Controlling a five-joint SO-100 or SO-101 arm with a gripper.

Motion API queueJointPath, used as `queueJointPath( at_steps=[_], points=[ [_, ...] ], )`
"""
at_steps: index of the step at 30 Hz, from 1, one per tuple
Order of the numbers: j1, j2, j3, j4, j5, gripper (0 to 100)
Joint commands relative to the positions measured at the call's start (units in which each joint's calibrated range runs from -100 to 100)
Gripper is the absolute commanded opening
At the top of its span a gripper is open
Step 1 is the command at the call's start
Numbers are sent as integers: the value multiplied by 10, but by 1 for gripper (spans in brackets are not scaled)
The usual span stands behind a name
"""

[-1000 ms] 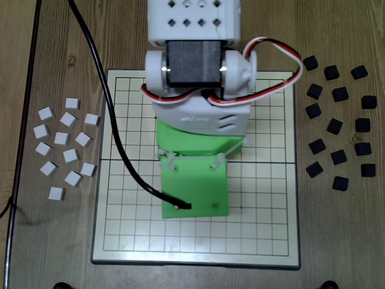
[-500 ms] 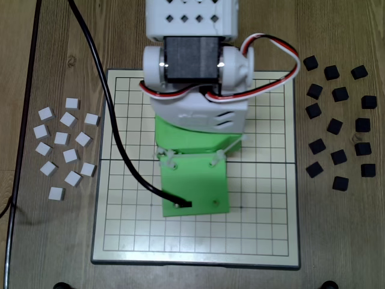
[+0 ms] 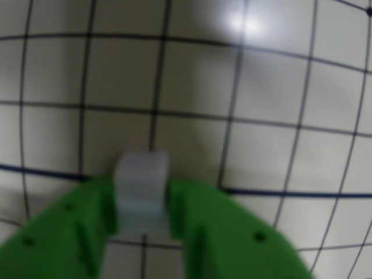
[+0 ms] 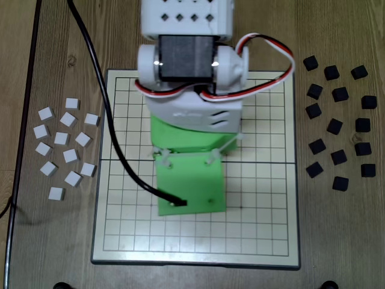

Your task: Grasp a White stone and put it on the board on position (0,0).

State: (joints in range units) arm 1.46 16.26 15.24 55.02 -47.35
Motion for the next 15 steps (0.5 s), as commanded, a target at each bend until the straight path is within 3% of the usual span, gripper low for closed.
queueJointPath(
  at_steps=[1, 15],
  points=[
    [10, -51, 3, 3, -2, 6],
    [0, -52, 11, 2, -11, 6]
  ],
)
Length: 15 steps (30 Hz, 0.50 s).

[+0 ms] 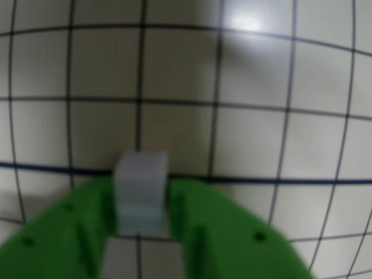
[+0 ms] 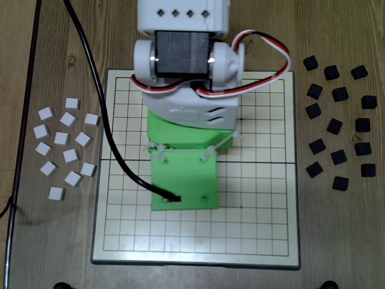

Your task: Grasp a White stone and put it on the board on position (0,0).

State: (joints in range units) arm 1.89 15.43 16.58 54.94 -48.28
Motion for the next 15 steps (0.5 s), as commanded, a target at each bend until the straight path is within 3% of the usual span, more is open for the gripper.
queueJointPath(
  at_steps=[1, 9, 15],
  points=[
    [-6, -44, -3, 2, -1, 6],
    [-7, -41, -3, -2, -1, 6],
    [-12, -43, -3, -3, 6, 13]
  ],
)
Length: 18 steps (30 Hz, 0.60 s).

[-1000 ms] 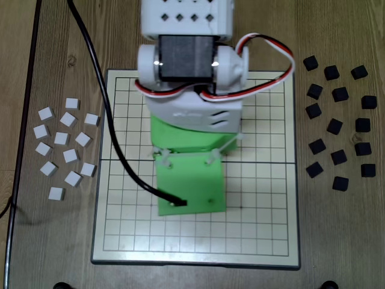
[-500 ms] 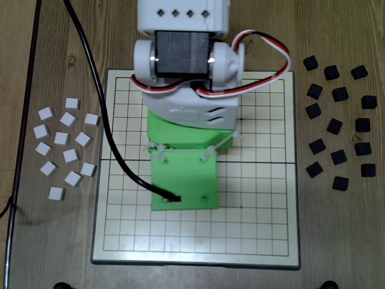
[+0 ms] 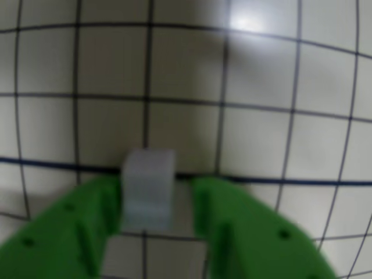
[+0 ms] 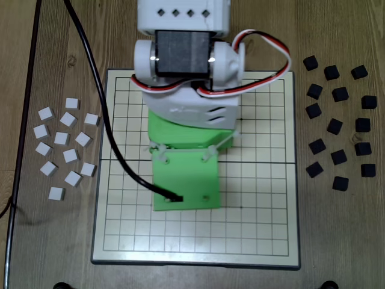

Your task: Grasp a White stone and put it on the board on position (0,0).

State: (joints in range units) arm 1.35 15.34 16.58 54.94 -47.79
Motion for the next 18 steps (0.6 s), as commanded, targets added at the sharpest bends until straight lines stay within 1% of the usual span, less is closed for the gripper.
queueJointPath(
  at_steps=[1, 6, 11, 18],
  points=[
    [-7, -45, -3, -2, 1, 13],
    [-9, -73, -2, 18, 0, 13],
    [2, -127, 8, 50, 11, 13],
    [35, -289, 107, 93, 19, 12]
  ],
)
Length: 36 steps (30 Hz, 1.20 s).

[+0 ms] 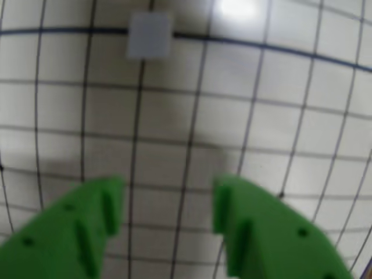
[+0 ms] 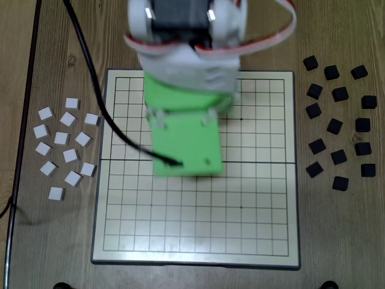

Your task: Grasp a White stone and put it on the board on position (0,0).

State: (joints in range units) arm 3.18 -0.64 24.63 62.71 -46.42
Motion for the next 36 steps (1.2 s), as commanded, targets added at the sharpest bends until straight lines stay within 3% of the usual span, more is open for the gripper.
queueJointPath(
  at_steps=[1, 18, 36],
  points=[
    [22, -154, 45, 20, 5, 12],
    [74, -615, 456, 25, 5, 7],
    [48, -783, 682, -5, -9, 6]
  ],
)
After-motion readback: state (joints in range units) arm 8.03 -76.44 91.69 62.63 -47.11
